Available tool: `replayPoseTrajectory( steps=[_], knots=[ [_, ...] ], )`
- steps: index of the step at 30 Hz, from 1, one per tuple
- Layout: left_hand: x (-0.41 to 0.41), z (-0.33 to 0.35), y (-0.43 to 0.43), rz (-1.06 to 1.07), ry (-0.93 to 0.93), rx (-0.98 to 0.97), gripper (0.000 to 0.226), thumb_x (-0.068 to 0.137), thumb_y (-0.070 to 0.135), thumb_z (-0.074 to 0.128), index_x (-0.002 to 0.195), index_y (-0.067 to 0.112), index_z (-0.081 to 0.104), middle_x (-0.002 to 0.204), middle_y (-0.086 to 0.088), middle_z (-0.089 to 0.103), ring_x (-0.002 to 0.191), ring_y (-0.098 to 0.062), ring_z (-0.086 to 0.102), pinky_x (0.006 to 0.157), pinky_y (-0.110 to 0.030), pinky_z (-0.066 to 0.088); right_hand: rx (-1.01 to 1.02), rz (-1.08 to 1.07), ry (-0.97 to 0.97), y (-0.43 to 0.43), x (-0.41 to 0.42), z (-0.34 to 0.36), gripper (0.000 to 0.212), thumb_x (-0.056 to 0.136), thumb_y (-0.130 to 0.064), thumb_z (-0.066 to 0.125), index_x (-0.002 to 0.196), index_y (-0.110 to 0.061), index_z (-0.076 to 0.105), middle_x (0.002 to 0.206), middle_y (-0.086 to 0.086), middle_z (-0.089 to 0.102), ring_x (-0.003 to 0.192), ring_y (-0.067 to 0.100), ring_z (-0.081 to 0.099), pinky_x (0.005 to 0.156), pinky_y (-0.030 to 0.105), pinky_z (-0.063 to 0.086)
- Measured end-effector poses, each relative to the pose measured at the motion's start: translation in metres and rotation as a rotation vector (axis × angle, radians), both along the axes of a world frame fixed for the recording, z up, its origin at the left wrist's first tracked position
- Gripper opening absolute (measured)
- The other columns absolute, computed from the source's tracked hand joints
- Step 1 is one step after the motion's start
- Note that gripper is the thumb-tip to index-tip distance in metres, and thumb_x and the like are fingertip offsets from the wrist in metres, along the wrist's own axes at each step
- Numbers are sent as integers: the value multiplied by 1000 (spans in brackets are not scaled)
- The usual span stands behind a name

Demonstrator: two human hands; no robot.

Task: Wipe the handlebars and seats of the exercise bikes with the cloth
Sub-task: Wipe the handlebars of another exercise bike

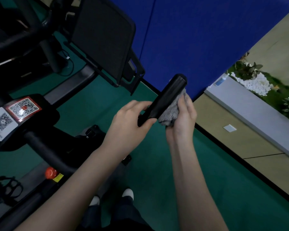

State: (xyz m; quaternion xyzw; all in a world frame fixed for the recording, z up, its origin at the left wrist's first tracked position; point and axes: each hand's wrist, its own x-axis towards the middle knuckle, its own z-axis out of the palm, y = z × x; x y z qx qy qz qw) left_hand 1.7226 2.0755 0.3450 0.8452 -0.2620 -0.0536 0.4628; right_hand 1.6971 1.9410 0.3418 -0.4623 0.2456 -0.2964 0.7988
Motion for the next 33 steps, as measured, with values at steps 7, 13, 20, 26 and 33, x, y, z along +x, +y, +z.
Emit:
replayPoseTrajectory(
  steps=[7, 13, 20, 26, 33],
  knots=[
    [-1, 1, 0, 2, -11, 7, 39, 86, 30, 68, 124, 25, 60, 99, 17, 53, 88, 6, 42, 75, 5, 30, 83, 150, -4, -5, 0, -5, 22, 100, -14, 44, 109, -12, 63, 99, 2, 69, 92, 17, 63, 84, 34, 52],
    [0, 1, -1, 21, 3, -12, 38, 83, 26, 71, 121, 25, 63, 99, 16, 57, 87, 1, 49, 74, 2, 33, 165, 206, 90, 12, -16, -25, 28, 100, -7, 38, 118, -3, 59, 116, 17, 65, 112, 34, 57, 107, 52, 38],
    [-3, 4, 1, 39, -1, -20, 36, 84, 28, 71, 119, 28, 63, 103, 14, 56, 88, -4, 54, 76, -7, 40, 184, 250, 109, 30, -30, -38, 30, 98, -9, 42, 123, 1, 57, 124, 24, 60, 114, 35, 56, 101, 44, 41],
    [-3, 3, 2, 73, -11, -21, 33, 87, 32, 66, 118, 23, 63, 102, 15, 56, 89, 2, 50, 81, -5, 37, 46, 266, 142, 35, -40, -41, 26, 98, -8, 43, 108, -11, 67, 110, 13, 69, 103, 23, 64, 97, 40, 47],
    [-1, 1, 2, 16, -18, 13, 34, 88, 33, 64, 121, 21, 62, 102, 16, 53, 88, 2, 46, 81, -9, 35, -516, 194, 391, 26, -64, -34, 20, 95, -5, 51, 95, -15, 68, 89, -3, 71, 85, 6, 65, 80, 24, 51]
  ],
)
